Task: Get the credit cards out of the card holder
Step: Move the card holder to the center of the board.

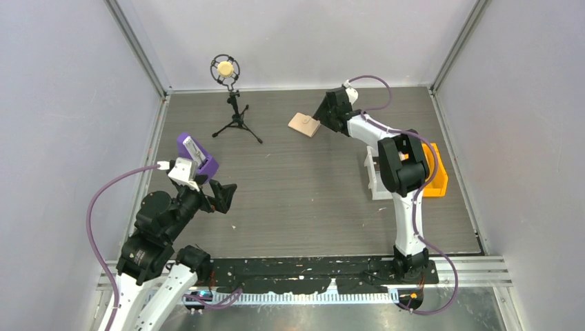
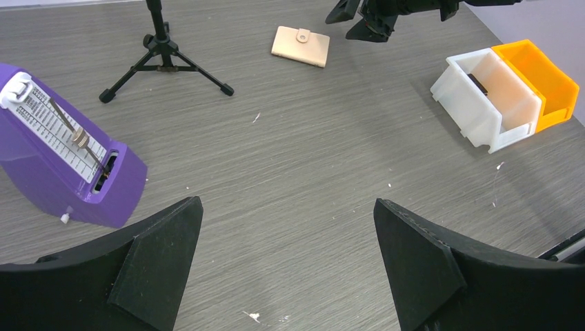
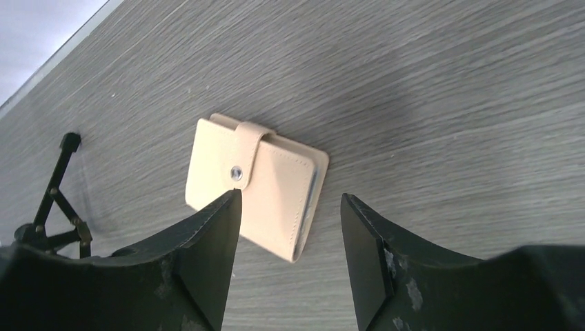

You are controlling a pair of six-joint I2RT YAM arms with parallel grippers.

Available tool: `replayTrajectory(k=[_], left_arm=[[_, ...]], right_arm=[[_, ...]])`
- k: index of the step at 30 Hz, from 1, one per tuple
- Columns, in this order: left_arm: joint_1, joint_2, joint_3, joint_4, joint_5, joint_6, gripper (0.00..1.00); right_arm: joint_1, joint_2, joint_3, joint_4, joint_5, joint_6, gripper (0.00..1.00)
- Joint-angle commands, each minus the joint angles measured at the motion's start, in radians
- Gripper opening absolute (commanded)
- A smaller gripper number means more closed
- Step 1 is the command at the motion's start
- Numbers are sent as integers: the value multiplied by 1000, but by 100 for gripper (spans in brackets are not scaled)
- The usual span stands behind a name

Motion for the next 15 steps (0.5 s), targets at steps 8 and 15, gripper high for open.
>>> replayTrajectory(k=[8,15], left_arm=[[-2,8,11,28,-4,10,99],[-2,8,10,28,-7,13,99]], right_arm=[[-32,151,164,16,-127,29,61],[-32,170,188,3,-140,12,44]])
